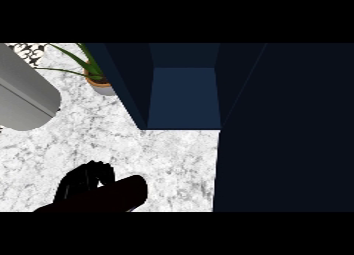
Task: Pick up the wine, place it into the cabinet and close the cabinet
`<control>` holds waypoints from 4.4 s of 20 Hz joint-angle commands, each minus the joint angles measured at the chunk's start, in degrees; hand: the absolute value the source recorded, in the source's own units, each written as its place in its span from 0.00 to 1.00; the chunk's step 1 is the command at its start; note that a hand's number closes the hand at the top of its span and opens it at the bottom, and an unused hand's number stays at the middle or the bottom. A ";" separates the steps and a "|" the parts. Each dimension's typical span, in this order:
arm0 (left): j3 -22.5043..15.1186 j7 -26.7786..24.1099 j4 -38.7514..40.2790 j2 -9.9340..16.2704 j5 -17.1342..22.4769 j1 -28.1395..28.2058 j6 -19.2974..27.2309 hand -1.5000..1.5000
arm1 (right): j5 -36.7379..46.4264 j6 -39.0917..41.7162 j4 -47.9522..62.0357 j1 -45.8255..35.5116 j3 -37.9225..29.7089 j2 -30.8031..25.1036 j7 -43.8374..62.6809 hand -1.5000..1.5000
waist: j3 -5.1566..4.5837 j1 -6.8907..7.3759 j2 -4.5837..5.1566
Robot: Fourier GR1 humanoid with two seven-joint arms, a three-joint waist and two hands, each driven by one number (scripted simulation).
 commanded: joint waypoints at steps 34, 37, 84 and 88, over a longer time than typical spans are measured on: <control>-11.62 4.11 25.77 -0.23 2.14 -41.15 35.70 1.00 | 2.01 1.91 1.16 3.08 0.68 1.08 -4.12 0.00 | -0.03 -0.76 0.15; -16.80 -1.28 30.25 -0.23 8.10 -43.56 40.54 1.00 | 3.14 1.18 0.84 2.35 2.03 1.69 -2.81 0.00 | -0.05 -1.02 0.19; -16.98 -15.62 74.36 -0.23 35.58 -68.87 25.73 1.00 | -0.42 4.57 6.26 1.18 -1.59 0.20 -7.50 0.00 | -0.05 -2.15 0.57; -17.71 -13.52 76.72 -0.23 36.55 -70.92 28.01 1.00 | 0.16 1.63 6.87 -4.48 -0.89 0.28 -3.21 0.00 | -0.08 -2.71 0.82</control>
